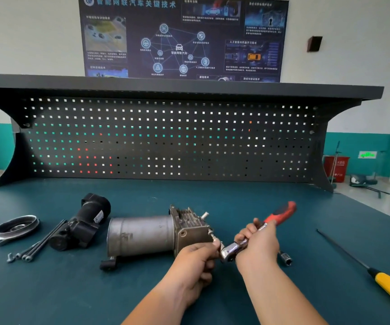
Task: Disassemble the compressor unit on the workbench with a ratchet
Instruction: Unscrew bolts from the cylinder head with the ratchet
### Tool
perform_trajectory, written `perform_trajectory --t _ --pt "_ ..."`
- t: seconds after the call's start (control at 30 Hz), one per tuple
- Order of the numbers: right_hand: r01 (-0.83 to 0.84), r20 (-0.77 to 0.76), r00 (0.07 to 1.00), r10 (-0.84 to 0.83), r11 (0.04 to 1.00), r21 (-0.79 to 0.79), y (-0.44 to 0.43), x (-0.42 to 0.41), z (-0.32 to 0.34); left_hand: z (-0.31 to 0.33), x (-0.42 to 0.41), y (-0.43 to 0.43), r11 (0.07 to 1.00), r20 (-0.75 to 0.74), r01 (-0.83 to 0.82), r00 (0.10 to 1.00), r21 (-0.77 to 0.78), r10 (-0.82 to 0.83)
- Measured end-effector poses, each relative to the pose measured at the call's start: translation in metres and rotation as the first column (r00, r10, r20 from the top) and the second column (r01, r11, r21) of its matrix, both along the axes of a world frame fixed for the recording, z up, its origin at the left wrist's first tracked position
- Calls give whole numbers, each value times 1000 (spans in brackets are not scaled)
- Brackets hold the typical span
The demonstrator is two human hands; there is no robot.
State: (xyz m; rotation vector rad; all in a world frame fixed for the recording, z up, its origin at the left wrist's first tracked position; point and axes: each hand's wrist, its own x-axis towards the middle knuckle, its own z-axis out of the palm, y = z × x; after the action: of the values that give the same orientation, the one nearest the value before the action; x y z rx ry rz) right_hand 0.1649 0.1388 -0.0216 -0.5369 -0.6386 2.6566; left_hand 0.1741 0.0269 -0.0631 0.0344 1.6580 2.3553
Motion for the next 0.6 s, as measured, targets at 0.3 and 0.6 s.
perform_trajectory --t 0.3,0.6 --pt "335 -439 874 206 398 854 -37 19 -4 -4 -1 -1 999 -13 44 999 -21 -45" --pt "307 -421 866 270 376 874 -40 20 -4 -3 -1 -4 1000 -31 8 999 -11 -8"
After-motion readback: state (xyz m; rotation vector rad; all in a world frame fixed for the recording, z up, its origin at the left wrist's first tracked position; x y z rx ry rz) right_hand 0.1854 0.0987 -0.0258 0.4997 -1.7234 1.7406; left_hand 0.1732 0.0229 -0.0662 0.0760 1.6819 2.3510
